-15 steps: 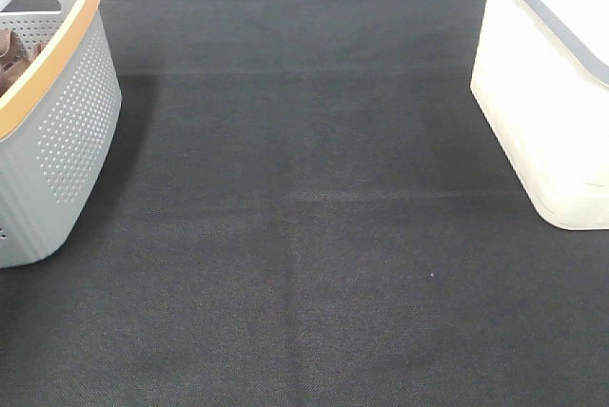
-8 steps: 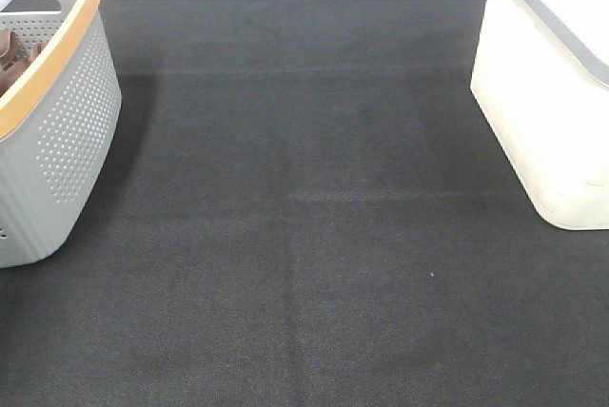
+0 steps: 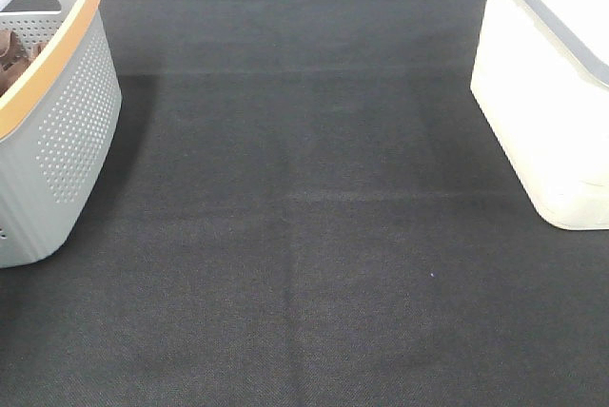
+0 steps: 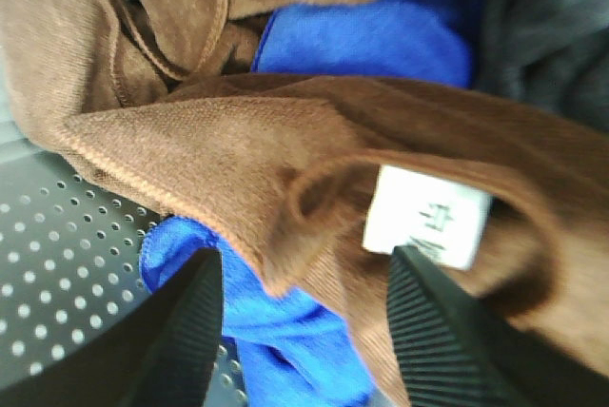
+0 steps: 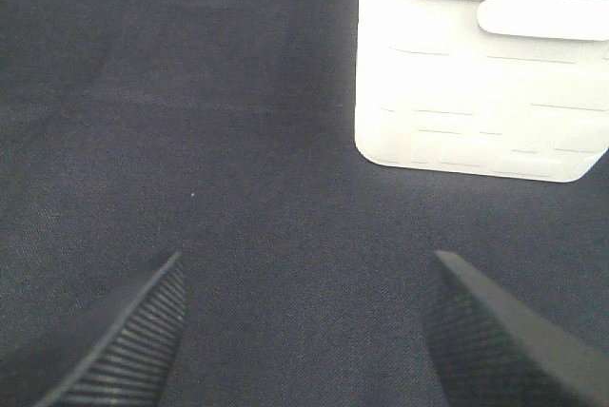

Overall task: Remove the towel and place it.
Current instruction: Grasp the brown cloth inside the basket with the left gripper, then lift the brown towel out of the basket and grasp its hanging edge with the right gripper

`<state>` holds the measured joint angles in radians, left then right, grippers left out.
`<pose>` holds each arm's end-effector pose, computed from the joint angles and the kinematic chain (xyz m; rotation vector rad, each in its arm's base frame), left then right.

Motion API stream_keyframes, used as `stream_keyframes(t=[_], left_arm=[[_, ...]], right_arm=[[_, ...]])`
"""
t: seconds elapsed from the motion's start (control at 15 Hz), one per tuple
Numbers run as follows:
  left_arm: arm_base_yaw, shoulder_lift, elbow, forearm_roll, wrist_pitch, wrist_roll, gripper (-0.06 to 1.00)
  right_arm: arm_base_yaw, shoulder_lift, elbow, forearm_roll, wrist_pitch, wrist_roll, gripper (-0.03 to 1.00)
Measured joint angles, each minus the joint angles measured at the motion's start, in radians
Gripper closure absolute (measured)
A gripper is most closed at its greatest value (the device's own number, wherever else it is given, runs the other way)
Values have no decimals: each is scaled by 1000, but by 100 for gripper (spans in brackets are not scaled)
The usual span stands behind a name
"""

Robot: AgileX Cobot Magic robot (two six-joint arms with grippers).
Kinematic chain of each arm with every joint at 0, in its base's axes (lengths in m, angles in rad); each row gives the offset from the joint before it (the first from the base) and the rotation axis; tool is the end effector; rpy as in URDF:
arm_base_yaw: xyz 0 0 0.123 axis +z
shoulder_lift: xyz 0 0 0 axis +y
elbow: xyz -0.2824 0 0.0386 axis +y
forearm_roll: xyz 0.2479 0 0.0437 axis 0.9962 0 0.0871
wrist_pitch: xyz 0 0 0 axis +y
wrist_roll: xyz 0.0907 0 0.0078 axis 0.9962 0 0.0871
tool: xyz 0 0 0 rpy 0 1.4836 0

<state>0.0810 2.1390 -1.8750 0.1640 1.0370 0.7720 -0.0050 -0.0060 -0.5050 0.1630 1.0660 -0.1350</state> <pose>0.4645 0.0506 0.2334 1.0434 2.6543 0.4160 -0.0071 0.0130 0.2790 -0.1409 2.0246 0.1066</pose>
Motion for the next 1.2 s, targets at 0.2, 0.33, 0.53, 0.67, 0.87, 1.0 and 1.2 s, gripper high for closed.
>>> stream_keyframes(t=[0.2,0.33,0.53,0.67,0.87,1.0,1.2], left_arm=[[0,25,0,14,-83,-1,49],[0,35,0,14,-96,-1,50],[0,55,0,12,-98,-1,61],[0,56,0,3,-98,-1,83],[0,56,0,-15,-83,-41,94],[0,56,-1,-15,-56,-139,94],[0,44,-40,-14,20,-353,94]], right_arm=[[0,0,0,0,0,0,30],[0,0,0,0,0,0,30],[0,0,0,0,0,0,30],[0,0,0,0,0,0,30],[0,0,0,0,0,0,30],[0,0,0,0,0,0,30],[0,0,0,0,0,0,30]])
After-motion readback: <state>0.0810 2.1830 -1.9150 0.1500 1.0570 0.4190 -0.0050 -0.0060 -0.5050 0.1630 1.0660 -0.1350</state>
